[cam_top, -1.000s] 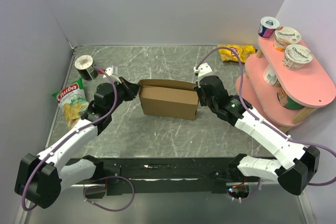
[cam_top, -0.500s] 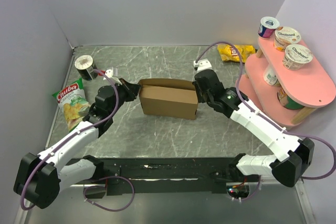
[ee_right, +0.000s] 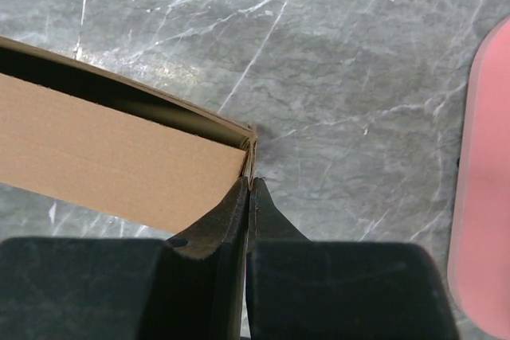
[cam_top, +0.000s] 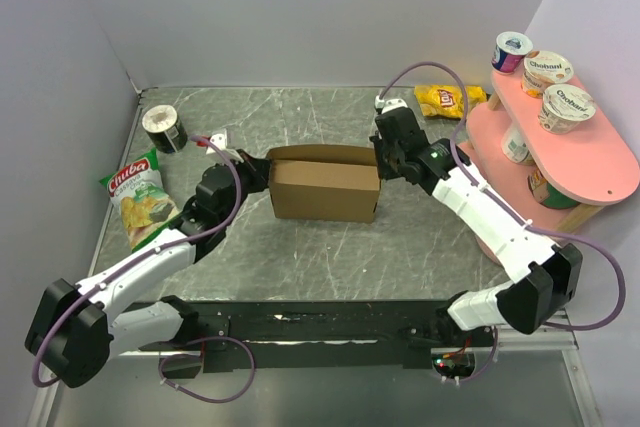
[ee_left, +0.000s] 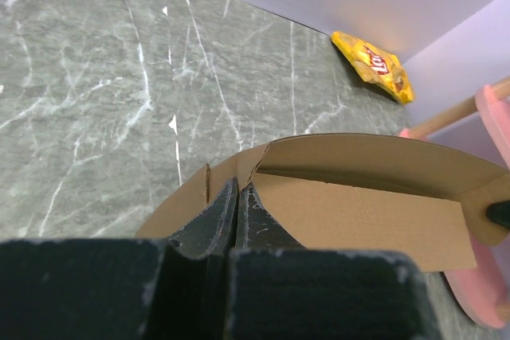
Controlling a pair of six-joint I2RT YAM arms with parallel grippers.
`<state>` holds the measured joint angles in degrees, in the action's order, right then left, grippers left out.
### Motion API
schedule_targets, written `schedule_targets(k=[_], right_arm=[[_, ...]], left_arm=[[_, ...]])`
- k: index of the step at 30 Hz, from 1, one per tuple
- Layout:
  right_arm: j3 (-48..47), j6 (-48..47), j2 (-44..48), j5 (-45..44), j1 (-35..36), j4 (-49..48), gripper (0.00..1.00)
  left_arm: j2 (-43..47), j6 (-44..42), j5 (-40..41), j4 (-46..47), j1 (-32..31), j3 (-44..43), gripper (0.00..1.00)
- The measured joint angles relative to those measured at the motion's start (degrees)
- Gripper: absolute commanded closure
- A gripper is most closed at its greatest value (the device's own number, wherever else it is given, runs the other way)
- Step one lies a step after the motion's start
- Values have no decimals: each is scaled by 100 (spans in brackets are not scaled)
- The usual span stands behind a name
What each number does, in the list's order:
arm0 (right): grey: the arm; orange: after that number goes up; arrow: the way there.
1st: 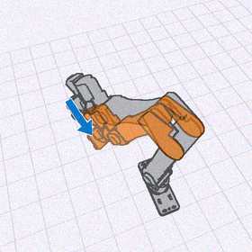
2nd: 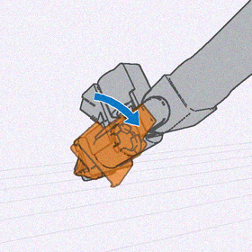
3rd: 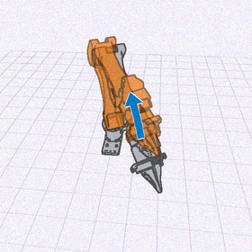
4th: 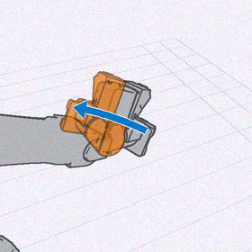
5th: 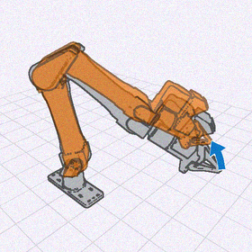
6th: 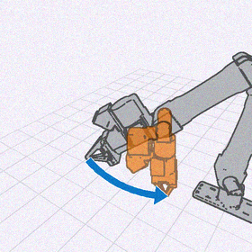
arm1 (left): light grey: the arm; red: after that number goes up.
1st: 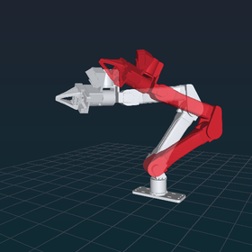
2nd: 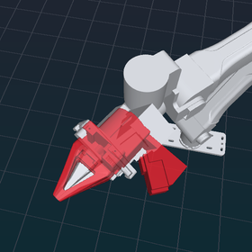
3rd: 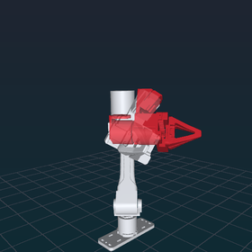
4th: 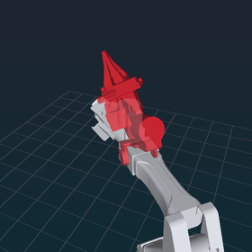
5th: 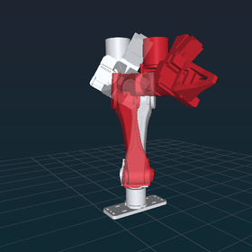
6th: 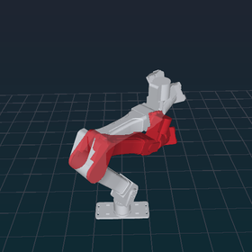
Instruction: Fold the paper box
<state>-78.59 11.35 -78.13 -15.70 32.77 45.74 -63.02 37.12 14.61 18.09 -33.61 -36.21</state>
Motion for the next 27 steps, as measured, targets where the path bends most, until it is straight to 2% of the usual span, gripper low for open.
schedule_targets(k=[8, 27], right_arm=[[-452, 162, -343, 269, -210, 304, 100], [-1281, 269, -1021, 844, -651, 632, 100]], left_arm=[[-111, -111, 348, -37, -157, -105, 99], [-256, -289, 485, -48, -212, -225, 99]])
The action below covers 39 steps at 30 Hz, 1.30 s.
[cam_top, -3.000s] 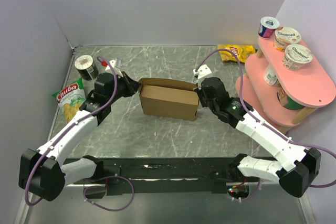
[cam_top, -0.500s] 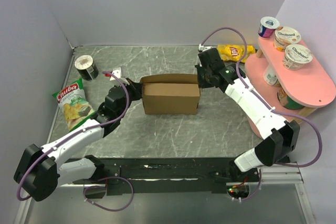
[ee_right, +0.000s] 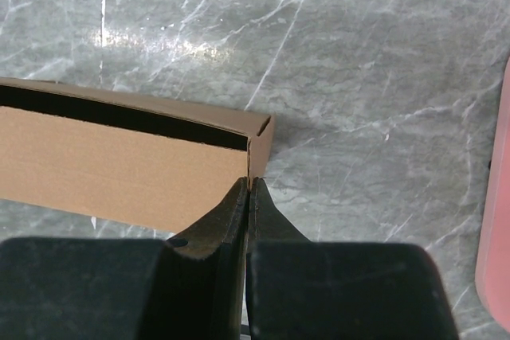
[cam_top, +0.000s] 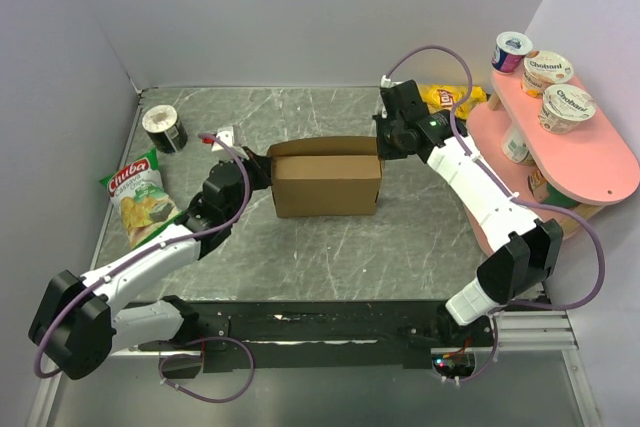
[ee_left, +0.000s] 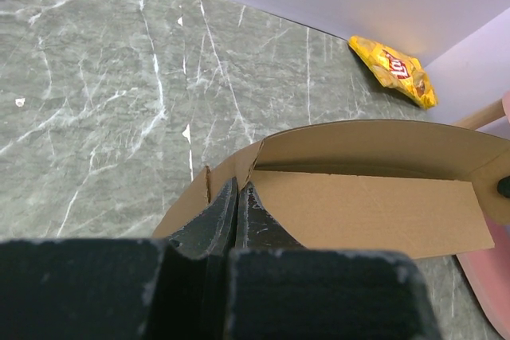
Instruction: Fold the paper box
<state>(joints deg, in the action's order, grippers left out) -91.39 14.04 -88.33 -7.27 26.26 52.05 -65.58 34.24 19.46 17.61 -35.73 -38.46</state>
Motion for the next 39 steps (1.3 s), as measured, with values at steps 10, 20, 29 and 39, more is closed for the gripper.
schedule_targets(k=[10, 20, 29, 39], right_arm=[[1233, 470, 730, 28, -44, -1209, 100], [2240, 850, 1353, 24, -42, -2262, 100], [3152, 831, 2024, -17, 55, -3042, 100], [3676, 619, 2264, -533, 321, -3733, 100]], left_arm=[[-116, 15, 11, 79, -15, -52, 99], [-127, 96, 39, 105, -15, -42, 99], [-85, 98, 44, 382, -17, 153, 99], [-157, 111, 61, 560, -17, 190, 99]])
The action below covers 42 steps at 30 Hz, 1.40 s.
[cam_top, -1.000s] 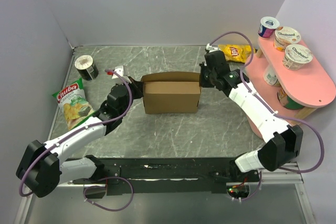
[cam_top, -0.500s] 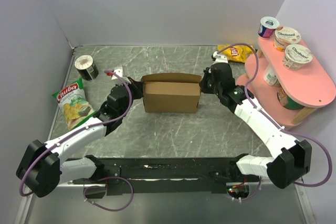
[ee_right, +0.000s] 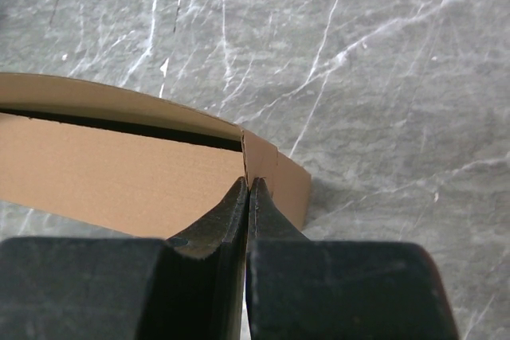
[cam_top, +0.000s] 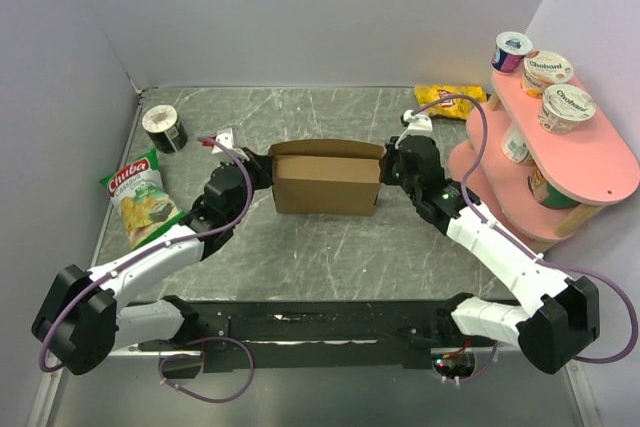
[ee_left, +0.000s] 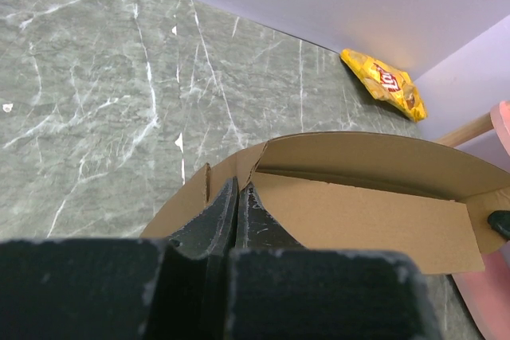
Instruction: Fold the paper box
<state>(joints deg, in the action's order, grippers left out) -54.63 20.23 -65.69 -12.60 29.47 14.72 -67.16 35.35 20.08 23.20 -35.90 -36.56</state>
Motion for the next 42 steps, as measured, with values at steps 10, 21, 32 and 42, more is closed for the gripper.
schedule_targets(k=[10, 21, 32, 42], right_arm=[[372, -345, 118, -522, 258, -496, 100], [638, -476, 345, -579, 354, -688, 100], [706, -509, 232, -970, 560, -785, 100], [708, -511, 223, -1047, 592, -789, 100]], left_arm=[[-142, -24, 57, 203, 11, 0, 99], [-94, -197, -466, 160, 262, 13, 99], [-31, -323, -474, 162, 275, 76, 99], [-44, -247, -367, -168, 302, -92, 99]])
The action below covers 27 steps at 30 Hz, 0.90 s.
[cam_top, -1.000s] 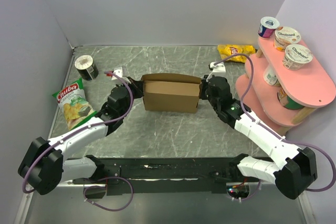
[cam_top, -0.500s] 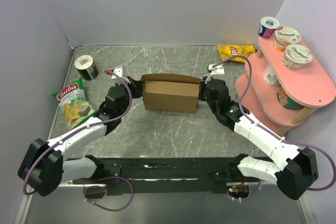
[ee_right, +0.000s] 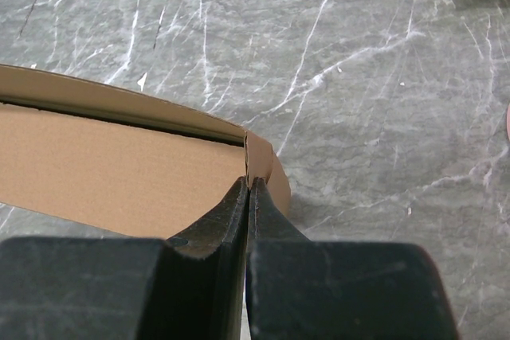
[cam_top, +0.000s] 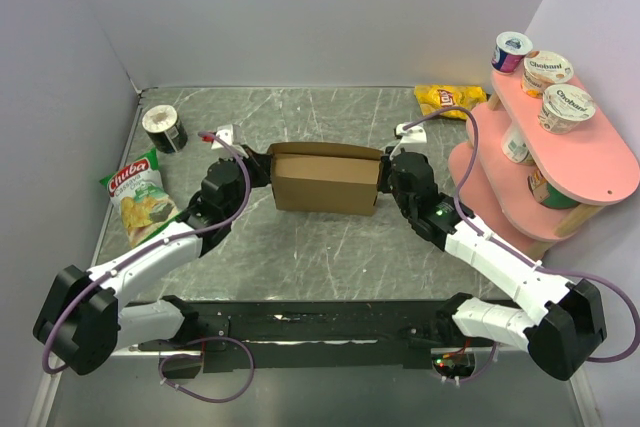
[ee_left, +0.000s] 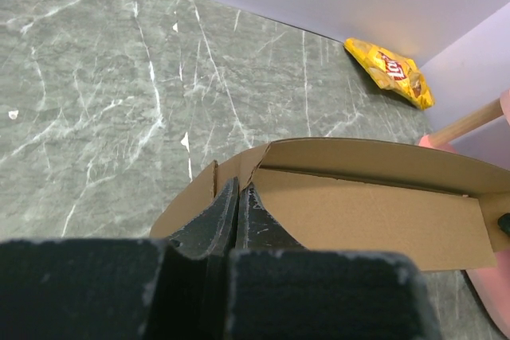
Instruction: Fold the paper box
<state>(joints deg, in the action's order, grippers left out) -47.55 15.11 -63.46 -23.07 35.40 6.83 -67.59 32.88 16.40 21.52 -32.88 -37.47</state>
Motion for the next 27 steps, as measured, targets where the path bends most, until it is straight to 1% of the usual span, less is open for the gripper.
schedule_targets(k=[10, 15, 16, 17, 18, 20, 21, 24, 26, 27], right_arm=[[2, -2, 0, -7, 0, -39, 100], [39, -4, 0, -50, 0, -144, 100], [42, -7, -2, -52, -2, -146, 100], [42, -7, 0, -55, 0, -146, 100], [39, -9, 0, -57, 0, -149, 100], [39, -20, 4, -63, 0, -153, 100], [39, -22, 24, -59, 0, -146, 100], [39, -24, 63, -35, 0, -122, 100], [39, -31, 81, -20, 2, -101, 100], [39, -42, 90, -9, 2, -90, 100]], left_arm=[[-42, 289, 85, -103, 9, -55, 99], [-140, 446, 299, -138, -66, -138, 99], [-142, 457, 330, -177, -76, -162, 95], [-153, 468, 358, -236, -85, -201, 89], [-164, 470, 385, -297, -90, -247, 81], [-195, 444, 422, -514, -96, -358, 76], [-234, 444, 398, -706, -96, -400, 69], [-328, 402, 409, -984, -120, -520, 66], [-334, 396, 407, -1176, -109, -592, 59], [-332, 385, 409, -1259, -109, -632, 49]])
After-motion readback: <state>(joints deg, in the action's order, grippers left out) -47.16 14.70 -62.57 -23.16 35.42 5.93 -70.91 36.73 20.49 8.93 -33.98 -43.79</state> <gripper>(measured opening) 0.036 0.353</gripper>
